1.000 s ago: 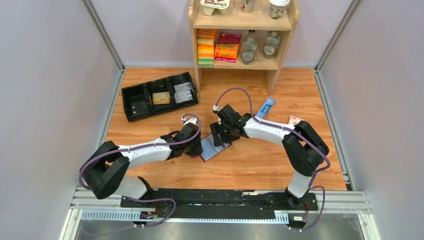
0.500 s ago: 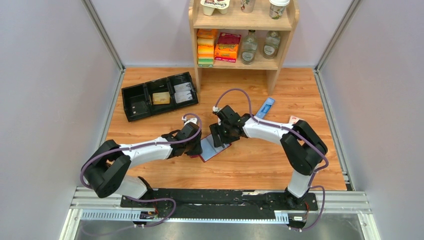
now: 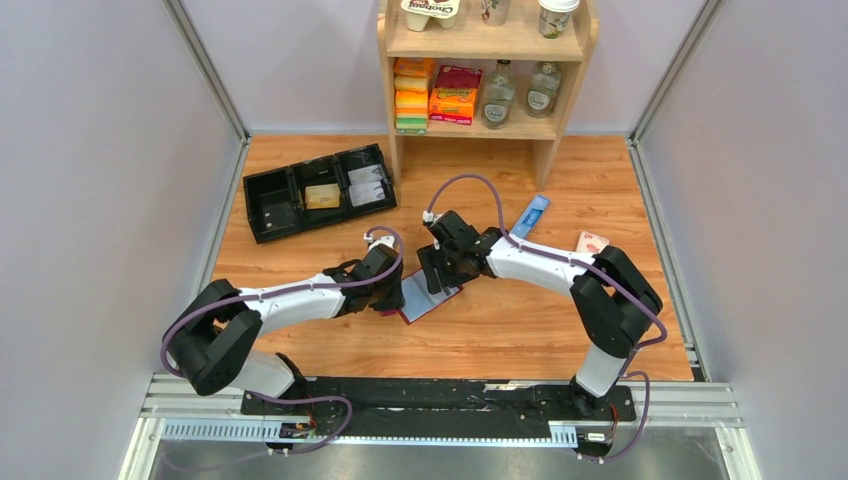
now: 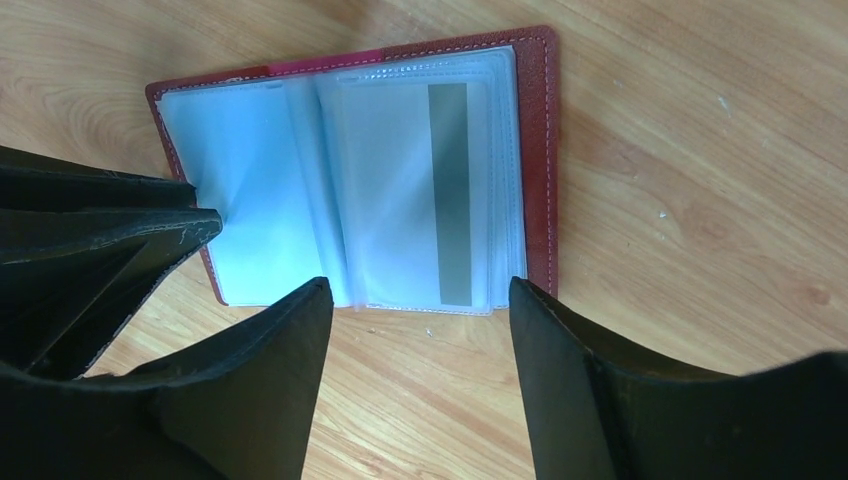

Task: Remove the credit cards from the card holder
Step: Remove the credit card from the card holder.

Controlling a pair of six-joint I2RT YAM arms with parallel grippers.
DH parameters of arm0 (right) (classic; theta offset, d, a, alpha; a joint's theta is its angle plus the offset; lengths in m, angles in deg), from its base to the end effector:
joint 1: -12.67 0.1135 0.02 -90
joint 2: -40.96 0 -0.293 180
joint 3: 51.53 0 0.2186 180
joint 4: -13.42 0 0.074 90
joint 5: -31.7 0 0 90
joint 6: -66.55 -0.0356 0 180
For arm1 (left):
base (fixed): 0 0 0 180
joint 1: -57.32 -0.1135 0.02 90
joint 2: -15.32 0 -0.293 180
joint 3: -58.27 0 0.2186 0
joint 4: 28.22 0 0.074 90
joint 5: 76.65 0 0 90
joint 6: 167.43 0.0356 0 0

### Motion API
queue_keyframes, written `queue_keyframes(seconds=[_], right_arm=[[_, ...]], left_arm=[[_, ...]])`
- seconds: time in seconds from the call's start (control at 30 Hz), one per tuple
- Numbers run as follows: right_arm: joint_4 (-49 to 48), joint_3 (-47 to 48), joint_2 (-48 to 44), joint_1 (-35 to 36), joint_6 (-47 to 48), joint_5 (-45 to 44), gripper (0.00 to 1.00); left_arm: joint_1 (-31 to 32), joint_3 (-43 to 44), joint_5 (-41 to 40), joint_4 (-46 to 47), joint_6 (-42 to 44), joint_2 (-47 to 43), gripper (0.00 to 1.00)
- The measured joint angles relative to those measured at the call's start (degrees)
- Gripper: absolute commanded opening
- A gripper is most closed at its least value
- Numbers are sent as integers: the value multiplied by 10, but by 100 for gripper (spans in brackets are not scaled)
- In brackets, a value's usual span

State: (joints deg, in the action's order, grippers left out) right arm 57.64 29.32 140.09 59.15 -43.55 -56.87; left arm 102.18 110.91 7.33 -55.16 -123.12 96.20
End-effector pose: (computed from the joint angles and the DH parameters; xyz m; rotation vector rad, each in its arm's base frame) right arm 0.2229 0.2360 0.2370 -0.6303 2.6529 0.3947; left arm 0.1647 -0.1586 0.2095 -0.0617 2.5996 -0.4830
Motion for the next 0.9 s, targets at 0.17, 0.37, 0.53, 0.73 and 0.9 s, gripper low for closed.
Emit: queue_keyframes(seconds=[0.17, 0.37, 0.53, 0.73, 0.9], right_arm=[[3, 0, 4, 1, -2, 0, 64], [12, 1, 32, 2, -6, -3, 63], [15, 4, 37, 2, -7, -3, 60], [13, 4, 36, 0, -7, 11, 53], [13, 4, 35, 0, -7, 28, 48]], left_arm=[[0, 0, 0, 0, 0, 0, 28], [0, 0, 0, 0, 0, 0, 28], [0, 1, 2, 0, 0, 2, 27], [-1, 2, 4, 0, 0, 4, 27], [-3, 2, 7, 0, 0, 5, 27]])
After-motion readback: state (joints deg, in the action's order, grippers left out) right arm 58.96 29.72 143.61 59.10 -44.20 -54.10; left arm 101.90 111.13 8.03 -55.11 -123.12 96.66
